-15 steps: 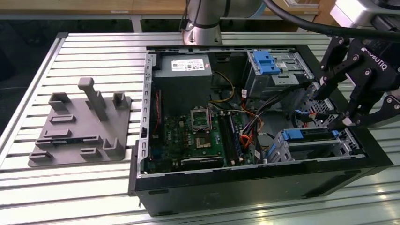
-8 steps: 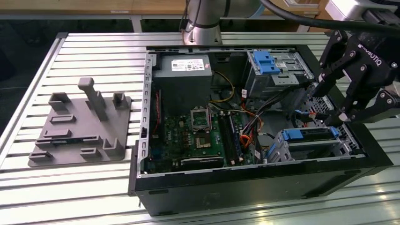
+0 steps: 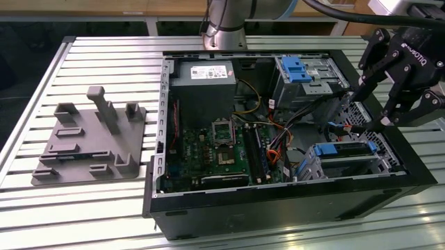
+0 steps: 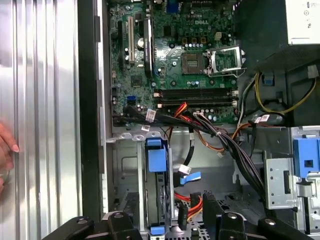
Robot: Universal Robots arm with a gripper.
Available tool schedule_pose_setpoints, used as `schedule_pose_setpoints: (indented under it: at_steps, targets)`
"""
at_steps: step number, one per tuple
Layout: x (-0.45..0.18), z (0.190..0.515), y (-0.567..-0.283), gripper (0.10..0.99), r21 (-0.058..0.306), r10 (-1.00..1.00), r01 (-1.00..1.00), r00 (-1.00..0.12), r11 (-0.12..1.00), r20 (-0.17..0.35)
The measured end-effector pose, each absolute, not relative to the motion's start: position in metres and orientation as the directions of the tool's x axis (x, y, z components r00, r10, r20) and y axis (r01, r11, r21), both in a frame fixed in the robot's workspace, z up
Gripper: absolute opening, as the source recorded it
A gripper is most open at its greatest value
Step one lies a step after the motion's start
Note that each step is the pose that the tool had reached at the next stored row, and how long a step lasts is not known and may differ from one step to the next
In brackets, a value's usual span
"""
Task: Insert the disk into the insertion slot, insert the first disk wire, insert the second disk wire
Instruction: 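Insert the first disk wire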
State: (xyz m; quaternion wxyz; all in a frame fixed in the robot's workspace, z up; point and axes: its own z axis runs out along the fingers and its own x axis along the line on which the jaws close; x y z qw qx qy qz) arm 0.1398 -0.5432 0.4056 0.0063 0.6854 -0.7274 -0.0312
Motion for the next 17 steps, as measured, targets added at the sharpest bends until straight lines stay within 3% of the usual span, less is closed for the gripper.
schedule_pose_setpoints:
  at_steps: [15,17]
  targets:
    - [0.173,0.394,-0.526,0.616,0.058,-0.998,-0.997,-0.06,0.06,0.002]
    - [0.176,0.392,-0.521,0.541,0.057,-0.998,-0.997,-0.06,0.06,0.01]
